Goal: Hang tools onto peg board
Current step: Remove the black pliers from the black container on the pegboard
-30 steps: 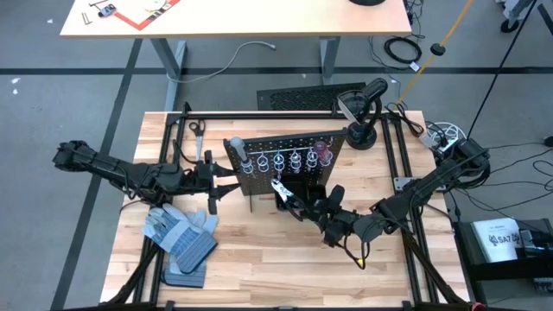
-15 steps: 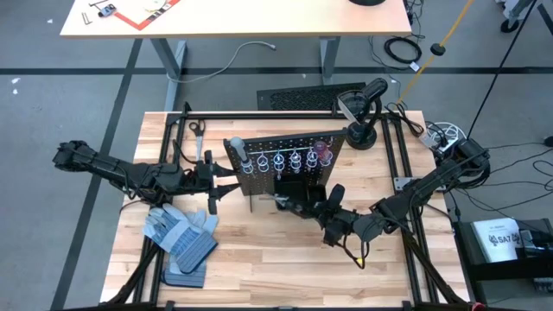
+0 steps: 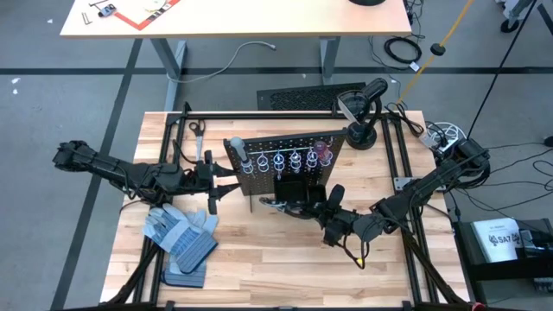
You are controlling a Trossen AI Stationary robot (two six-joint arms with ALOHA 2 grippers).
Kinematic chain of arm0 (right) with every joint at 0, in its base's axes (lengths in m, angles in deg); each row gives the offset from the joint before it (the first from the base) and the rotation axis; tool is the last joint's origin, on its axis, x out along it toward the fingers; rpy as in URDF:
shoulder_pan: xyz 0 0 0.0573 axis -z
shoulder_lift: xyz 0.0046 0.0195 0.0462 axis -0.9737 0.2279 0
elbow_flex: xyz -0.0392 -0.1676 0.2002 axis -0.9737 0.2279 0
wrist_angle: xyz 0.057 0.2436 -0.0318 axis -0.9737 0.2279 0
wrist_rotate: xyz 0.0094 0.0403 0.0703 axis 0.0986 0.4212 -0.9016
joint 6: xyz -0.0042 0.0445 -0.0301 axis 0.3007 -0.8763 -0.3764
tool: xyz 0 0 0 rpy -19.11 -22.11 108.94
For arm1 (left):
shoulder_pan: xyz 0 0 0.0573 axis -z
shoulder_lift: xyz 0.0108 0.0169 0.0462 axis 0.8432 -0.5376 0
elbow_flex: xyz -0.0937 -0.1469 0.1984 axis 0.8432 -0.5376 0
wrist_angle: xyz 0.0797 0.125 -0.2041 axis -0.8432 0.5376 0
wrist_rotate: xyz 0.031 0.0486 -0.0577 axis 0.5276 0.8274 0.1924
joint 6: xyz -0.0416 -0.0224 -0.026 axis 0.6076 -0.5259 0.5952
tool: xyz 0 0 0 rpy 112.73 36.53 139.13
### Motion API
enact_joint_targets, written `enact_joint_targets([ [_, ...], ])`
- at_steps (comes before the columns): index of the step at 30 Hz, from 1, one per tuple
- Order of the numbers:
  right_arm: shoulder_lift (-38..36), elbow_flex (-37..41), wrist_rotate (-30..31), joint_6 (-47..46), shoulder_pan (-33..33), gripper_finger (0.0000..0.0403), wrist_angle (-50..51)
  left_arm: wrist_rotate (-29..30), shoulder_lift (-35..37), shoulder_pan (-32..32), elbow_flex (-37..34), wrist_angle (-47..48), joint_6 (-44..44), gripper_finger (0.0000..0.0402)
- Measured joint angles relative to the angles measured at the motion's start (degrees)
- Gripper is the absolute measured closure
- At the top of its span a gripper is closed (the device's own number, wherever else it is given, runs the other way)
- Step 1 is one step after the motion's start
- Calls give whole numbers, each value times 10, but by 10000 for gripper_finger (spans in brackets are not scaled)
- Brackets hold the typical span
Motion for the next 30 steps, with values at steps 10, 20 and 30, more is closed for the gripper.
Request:
enact_joint_targets([
  [10, 0, 0, 2, 0, 0, 376, 0, -42, -1, 0, 0, 0, 0, 227],
  [20, 0, 0, 2, -2, 0, 376, 0, -94, -128, 23, 0, -63, -116, 210],
  [30, 0, 0, 4, -10, 1, 376, 0, 21, -169, 39, 0, -151, -195, 178],
])
